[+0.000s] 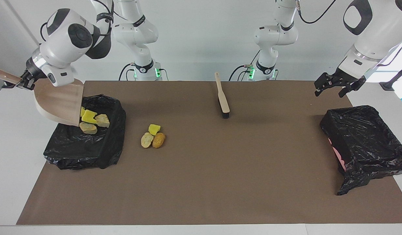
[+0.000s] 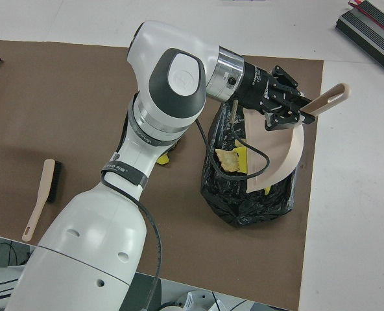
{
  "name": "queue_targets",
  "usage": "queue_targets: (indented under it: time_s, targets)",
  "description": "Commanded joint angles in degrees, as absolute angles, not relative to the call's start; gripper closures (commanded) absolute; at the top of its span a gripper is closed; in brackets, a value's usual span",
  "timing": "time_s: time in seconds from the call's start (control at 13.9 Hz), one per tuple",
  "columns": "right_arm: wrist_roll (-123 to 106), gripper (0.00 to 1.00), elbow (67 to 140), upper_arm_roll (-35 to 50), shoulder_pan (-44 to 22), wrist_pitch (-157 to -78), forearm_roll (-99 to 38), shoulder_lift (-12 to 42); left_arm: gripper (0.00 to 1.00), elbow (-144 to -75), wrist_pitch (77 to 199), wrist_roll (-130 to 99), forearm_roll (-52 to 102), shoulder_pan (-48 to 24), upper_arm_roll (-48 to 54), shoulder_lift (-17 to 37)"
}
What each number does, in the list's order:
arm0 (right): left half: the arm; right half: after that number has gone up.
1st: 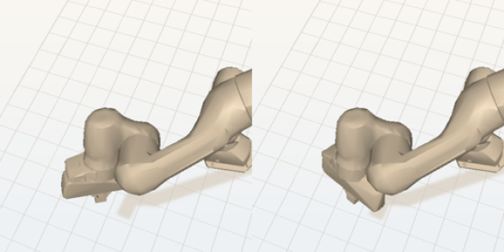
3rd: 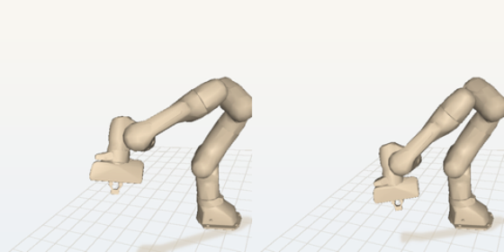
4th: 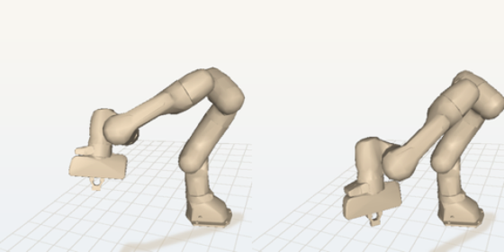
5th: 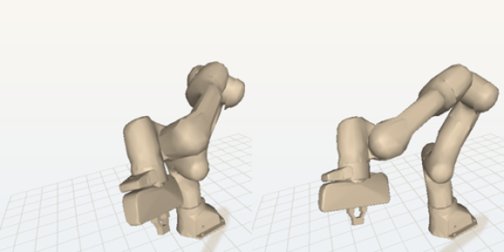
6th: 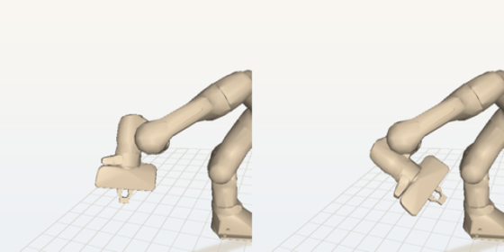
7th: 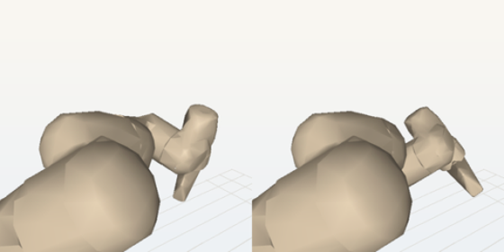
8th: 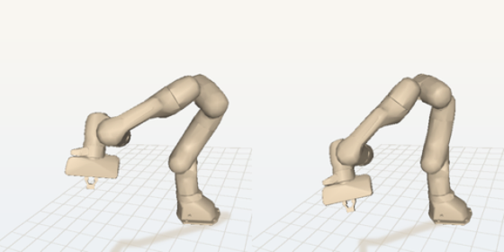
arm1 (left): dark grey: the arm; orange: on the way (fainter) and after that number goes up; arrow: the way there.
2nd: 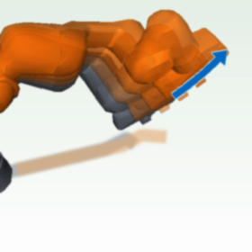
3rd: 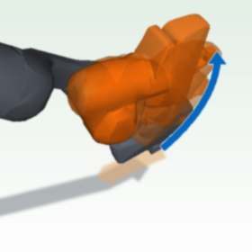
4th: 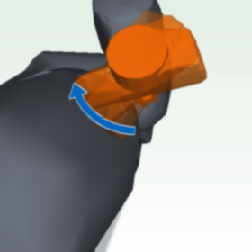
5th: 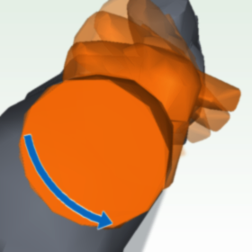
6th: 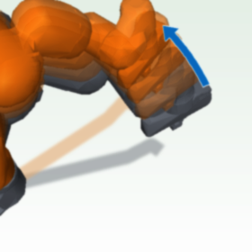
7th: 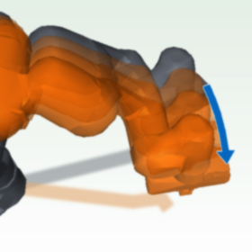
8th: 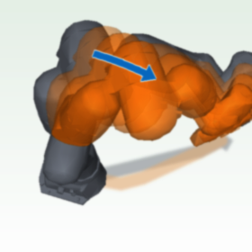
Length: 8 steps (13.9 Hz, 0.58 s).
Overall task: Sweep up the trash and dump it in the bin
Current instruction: 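Return the empty dustpan to the table center with the right gripper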
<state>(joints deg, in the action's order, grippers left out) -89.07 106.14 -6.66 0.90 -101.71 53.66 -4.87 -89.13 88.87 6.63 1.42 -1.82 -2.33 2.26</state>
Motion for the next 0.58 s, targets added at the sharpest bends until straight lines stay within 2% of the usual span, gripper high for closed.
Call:
queue_targets:
  time_s: [0.0,0.29,0.51]
  targets:
    - [-85.5,1.00,103.7,-6.5,1.7,-99.2,41.8,-5.4,0.00,-89.0,88.5,7.3,0.4,-1.7,-2.3,2.1]
    - [-70.1,1.00,104.4,-4.1,-0.4,-97.3,29.6,-5.8,0.00,-89.0,88.5,7.3,0.4,-1.7,-2.3,2.1]
    - [-44.2,1.00,104.3,1.0,-3.5,-94.9,21.2,-5.3,0.00,-89.0,88.5,7.2,0.4,-1.7,-2.3,2.1]
